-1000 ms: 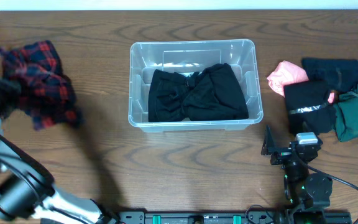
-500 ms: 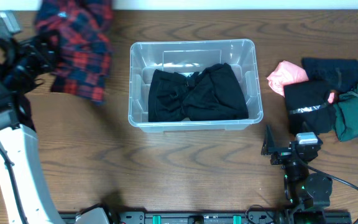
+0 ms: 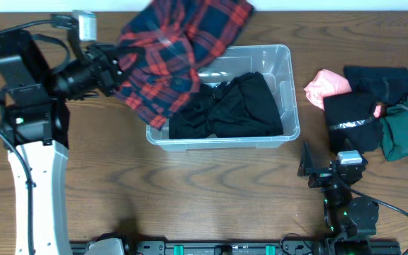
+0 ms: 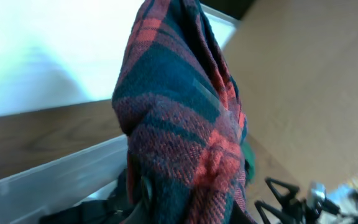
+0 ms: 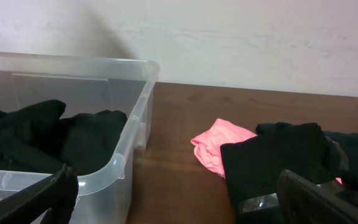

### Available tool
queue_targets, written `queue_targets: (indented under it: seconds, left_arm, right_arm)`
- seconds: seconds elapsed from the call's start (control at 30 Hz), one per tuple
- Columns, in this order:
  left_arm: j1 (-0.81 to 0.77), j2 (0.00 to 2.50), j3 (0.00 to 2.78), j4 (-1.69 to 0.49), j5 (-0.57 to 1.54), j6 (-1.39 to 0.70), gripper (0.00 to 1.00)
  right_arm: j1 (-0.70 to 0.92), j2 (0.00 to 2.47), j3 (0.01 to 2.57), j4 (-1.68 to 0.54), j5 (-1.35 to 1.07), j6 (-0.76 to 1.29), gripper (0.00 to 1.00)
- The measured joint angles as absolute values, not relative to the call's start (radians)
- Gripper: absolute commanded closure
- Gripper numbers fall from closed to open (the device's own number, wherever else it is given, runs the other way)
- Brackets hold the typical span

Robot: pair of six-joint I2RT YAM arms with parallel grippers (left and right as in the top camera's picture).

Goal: Pack container
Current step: 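Lift the plaid shirt with the left gripper and swing it over the bin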

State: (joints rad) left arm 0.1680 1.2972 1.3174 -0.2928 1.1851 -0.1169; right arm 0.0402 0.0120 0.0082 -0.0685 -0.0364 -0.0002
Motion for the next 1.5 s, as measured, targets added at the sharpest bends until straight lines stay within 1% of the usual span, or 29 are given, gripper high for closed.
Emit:
queue_targets:
  seconds: [0.3, 0.57, 0.9, 1.5]
  left_arm:
    - [-0.004, 1.320, 1.317, -0.298, 1.199, 0.035, 0.94]
    - [-0.116, 1.413, 1.317, -0.369, 1.066, 0.210, 0.94]
    - [-0.125, 1.452, 1.317, -0.454, 0.905, 0.417, 0.94]
    - [-0.149, 1.452, 1.317, -0.635, 0.879, 0.719, 0.94]
  right_arm:
    - [0.040, 0.012, 0.008, -0.068, -0.036, 0.000, 0.01]
    - [0.040, 0.012, 0.008, -0.068, -0.036, 0.000, 0.01]
    - [0.040, 0.012, 0.008, -0.068, -0.036, 0.000, 0.01]
    - [0.040, 0.012, 0.008, -0.068, -0.036, 0.000, 0.01]
